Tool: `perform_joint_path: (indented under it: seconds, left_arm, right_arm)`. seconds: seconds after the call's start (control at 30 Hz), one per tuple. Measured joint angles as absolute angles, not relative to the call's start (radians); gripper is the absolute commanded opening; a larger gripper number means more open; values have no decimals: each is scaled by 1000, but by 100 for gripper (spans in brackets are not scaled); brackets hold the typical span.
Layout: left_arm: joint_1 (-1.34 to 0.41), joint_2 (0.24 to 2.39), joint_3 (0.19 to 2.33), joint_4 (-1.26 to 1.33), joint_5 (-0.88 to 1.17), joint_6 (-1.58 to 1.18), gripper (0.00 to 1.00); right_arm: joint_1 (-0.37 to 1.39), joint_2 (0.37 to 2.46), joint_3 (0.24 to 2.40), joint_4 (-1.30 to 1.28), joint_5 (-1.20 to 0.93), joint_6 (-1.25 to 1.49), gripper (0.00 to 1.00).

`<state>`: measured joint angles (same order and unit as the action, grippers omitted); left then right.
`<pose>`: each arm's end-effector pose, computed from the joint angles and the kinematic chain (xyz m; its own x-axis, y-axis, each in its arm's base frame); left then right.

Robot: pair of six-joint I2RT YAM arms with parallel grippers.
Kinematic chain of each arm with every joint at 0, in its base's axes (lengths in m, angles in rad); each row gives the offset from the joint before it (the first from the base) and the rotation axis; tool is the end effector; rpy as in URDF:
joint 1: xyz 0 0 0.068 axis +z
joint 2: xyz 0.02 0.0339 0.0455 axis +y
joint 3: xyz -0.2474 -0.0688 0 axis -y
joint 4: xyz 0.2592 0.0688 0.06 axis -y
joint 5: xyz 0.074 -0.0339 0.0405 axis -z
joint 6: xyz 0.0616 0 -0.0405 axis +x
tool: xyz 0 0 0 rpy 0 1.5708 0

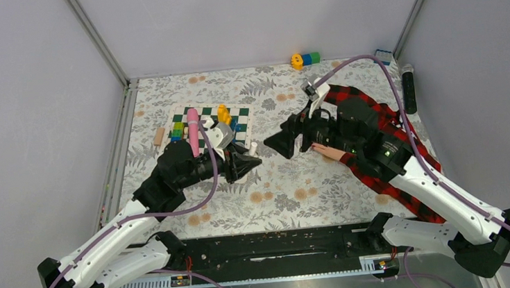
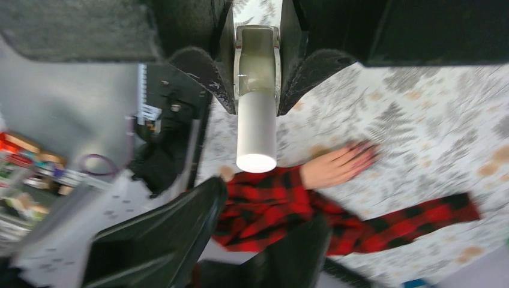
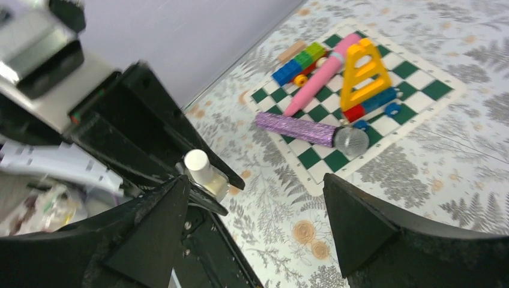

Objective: Paint the nails
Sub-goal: Screw the nail polish bottle.

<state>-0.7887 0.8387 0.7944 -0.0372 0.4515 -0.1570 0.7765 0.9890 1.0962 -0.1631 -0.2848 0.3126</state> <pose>0.1538 -0.1929 0.3354 -0.2044 0.0061 -0.9789 0.9242 0.3307 -0.1909 0.1792 0.2003 0.4001 -0.3063 0.1128 -0.9452 -0.8181 0.4764 0.3220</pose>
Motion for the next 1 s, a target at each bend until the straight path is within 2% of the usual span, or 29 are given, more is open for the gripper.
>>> perform_joint_path:
  seconds: [0.17,0.37,0.7,1.0]
  left_arm:
    - [-789,839,801,65,676,-235,0]
    - [-789,841,803,128,807,-287,0]
    - [-789,855,804,183,888,-339,0]
    - [-789,867,804,196,896,-350,0]
  right_arm:
    - [776,918,1006,-42,-473,302,89]
    - [776,914,949,193,-675,365,87]
    - [776,1013,941,426,-815,480,71]
    - [776,1018,929,532,-864,543,66]
